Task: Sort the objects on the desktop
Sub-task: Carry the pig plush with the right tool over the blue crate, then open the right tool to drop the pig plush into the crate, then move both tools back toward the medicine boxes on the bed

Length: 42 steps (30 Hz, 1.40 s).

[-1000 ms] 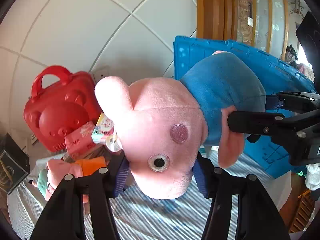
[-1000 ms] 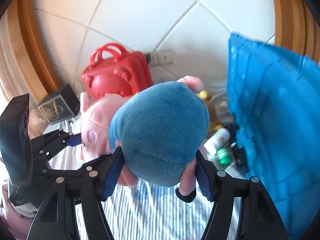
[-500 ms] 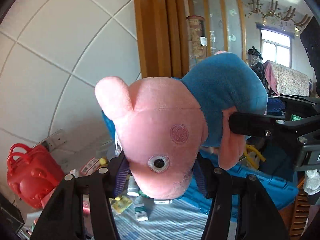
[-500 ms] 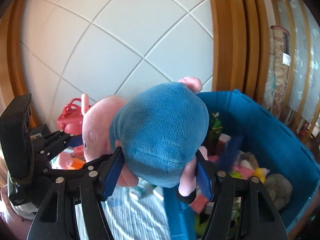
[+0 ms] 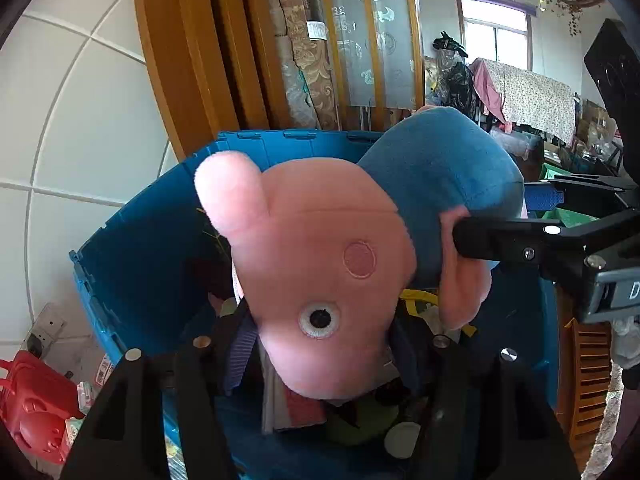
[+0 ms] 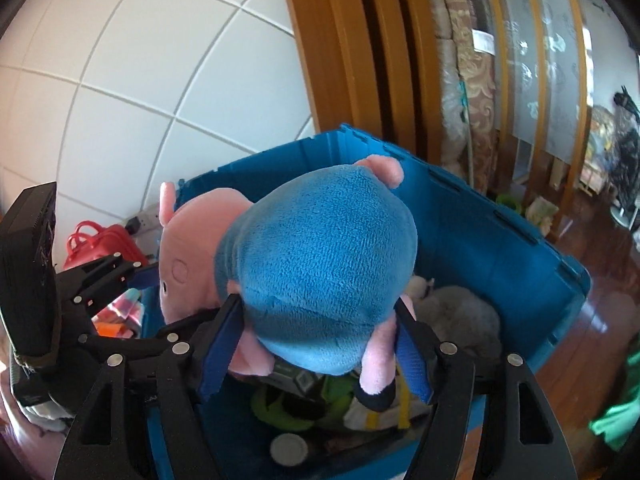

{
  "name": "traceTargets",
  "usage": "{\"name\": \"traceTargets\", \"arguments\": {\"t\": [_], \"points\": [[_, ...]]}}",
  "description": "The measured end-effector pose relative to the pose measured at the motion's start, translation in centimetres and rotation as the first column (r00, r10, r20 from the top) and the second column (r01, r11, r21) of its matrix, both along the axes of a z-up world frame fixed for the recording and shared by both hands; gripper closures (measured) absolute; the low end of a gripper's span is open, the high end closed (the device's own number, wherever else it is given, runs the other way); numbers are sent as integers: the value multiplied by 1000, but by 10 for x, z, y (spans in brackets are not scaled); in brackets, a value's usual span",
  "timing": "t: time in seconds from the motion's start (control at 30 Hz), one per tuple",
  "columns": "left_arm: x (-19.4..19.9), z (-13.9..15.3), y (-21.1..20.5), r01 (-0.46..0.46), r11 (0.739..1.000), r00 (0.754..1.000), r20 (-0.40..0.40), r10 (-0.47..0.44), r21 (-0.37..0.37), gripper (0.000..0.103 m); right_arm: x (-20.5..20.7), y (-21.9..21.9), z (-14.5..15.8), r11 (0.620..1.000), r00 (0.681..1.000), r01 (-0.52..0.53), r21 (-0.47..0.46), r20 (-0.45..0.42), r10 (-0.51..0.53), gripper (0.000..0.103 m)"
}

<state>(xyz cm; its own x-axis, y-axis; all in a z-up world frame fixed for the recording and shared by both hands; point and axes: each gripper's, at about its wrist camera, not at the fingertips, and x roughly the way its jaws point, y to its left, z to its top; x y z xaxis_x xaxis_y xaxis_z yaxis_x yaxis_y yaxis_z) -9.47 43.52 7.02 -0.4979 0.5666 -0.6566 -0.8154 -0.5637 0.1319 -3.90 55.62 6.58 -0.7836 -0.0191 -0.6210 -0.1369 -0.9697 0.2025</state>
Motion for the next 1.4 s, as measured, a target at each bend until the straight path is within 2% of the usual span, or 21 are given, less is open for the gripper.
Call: {"name": "traceTargets", "arguments": {"t": [0.17, 0.37, 0.4, 0.5, 0.57, 0.63, 0.93, 1.1, 1.23, 1.4], "points": [[13, -2, 19, 4, 999, 1000, -16, -5, -41, 39, 5, 27, -14, 999, 999, 37, -26, 30, -36, 28], [16, 6, 10, -23, 1000, 999, -28, 22, -2, 36, 5, 27, -20, 994, 994, 101, 46, 44, -103, 27], [16, 8, 6, -29, 1000, 999, -31, 29, 8, 36, 6, 26, -19, 993, 993, 106, 49, 41, -108, 24], [19, 11, -16, -49, 998, 998, -45, 51, 38, 35, 11, 17, -15, 988, 991, 130, 82, 24, -132, 8], [22, 15, -21, -66, 996, 996, -61, 69, 61, 28, 14, 10, -13, 984, 989, 144, 105, 10, -145, 5], [28, 18, -37, -79, 993, 994, -69, 85, 91, 25, 16, 5, -9, 982, 989, 150, 115, -7, -150, 0], [34, 29, -105, -172, 966, 979, -73, 189, 194, 25, 22, -47, 1, 961, 983, 182, 209, -59, -173, 0], [32, 23, -155, -243, 942, 961, -72, 266, 232, 24, 36, -88, 10, 959, 979, 167, 231, -151, -134, 0], [24, 9, -202, -331, 913, 930, -80, 358, 240, 15, 50, -132, 18, 954, 960, 147, 261, -270, -74, 0], [7, -19, -266, -447, 867, 884, -37, 465, 221, 15, 44, -185, 11, 973, 942, 49, 224, -333, 30, 0]]}}
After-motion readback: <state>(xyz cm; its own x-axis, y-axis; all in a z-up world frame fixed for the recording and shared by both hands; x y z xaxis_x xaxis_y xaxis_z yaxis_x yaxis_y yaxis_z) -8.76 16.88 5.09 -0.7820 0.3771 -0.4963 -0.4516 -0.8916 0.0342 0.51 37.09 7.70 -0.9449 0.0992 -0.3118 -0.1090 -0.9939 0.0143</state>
